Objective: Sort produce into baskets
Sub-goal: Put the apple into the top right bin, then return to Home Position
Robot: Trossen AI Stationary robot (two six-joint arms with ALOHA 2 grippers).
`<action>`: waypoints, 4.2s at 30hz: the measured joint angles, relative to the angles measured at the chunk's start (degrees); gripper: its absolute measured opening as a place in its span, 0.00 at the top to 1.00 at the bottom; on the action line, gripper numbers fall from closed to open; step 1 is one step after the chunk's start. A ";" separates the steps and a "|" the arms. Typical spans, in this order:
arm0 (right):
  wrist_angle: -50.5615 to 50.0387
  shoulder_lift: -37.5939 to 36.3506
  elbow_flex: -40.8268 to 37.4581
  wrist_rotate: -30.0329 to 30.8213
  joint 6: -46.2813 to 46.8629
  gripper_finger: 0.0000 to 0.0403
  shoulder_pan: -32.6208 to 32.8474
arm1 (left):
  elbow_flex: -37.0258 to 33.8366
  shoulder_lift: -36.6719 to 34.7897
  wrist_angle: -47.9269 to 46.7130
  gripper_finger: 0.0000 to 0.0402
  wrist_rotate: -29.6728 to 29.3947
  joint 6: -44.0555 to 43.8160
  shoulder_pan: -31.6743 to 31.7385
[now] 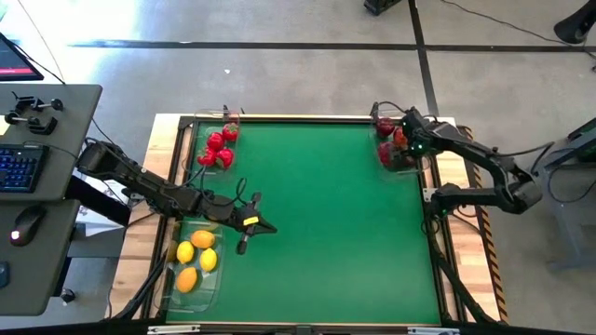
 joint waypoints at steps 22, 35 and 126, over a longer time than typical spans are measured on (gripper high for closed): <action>15.25 -10.13 2.52 4.47 -8.40 0.72 21.04 | 0.00 -0.31 3.05 0.99 -0.35 1.24 6.49; 61.10 -10.40 -15.53 2.78 -15.88 0.99 39.86 | 0.00 -0.28 10.82 1.00 4.64 7.07 14.40; 56.69 -66.20 -38.17 -8.54 -26.87 1.00 40.46 | -26.10 -73.11 -25.44 1.00 -3.43 8.68 25.59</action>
